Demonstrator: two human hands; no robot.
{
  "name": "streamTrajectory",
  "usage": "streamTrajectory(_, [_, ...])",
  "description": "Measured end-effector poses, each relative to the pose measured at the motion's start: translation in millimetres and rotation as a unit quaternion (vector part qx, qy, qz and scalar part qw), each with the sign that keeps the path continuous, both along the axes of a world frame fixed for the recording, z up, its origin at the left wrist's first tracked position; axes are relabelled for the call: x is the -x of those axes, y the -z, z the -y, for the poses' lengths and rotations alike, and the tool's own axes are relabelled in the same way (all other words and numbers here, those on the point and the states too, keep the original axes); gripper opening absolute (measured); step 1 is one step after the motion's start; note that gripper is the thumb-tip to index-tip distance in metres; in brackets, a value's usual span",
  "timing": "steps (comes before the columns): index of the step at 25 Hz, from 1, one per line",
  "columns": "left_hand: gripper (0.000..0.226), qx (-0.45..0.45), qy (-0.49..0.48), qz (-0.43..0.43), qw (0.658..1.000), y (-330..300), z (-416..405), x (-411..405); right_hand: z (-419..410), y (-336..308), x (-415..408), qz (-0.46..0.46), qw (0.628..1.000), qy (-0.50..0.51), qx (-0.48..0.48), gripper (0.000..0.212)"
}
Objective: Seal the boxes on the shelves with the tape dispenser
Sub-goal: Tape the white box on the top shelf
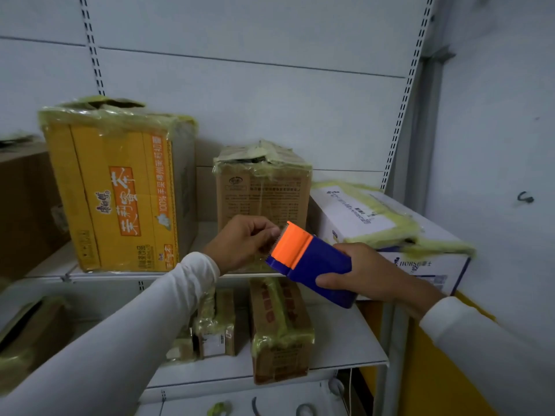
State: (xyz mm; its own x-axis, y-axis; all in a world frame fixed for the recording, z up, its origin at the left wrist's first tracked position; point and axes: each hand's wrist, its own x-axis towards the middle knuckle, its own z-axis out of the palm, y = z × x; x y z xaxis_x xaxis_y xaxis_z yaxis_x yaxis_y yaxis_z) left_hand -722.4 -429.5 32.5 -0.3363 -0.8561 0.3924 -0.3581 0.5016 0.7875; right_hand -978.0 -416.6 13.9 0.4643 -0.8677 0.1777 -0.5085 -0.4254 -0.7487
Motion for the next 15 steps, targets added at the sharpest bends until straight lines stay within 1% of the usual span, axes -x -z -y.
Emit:
streamTrajectory(4, [0.019, 0.028, -0.015, -0.017, 0.999, -19, 7, -26, -4, -34, 22, -0.036, 0.999, 0.021, -0.025, 0.052])
streamTrajectory(7, [0.021, 0.027, 0.004, -0.016, 1.000, -21, 14, -29, -7, -46, 38, -0.060, 0.997, 0.030, -0.035, 0.048])
streamTrajectory(10, [0.019, 0.082, -0.015, -0.020, 0.996, -33, 26, -3, -12, -56, 50, -0.051, 0.997, 0.044, -0.037, 0.044])
streamTrajectory(13, [0.017, 0.177, -0.041, 0.022, 0.983, -56, 42, 35, -15, -68, 77, -0.027, 0.997, 0.063, -0.043, 0.042])
streamTrajectory(15, [0.019, 0.187, -0.033, 0.020, 0.982, -69, 52, 65, -16, -76, 99, -0.014, 0.996, 0.076, -0.045, 0.034])
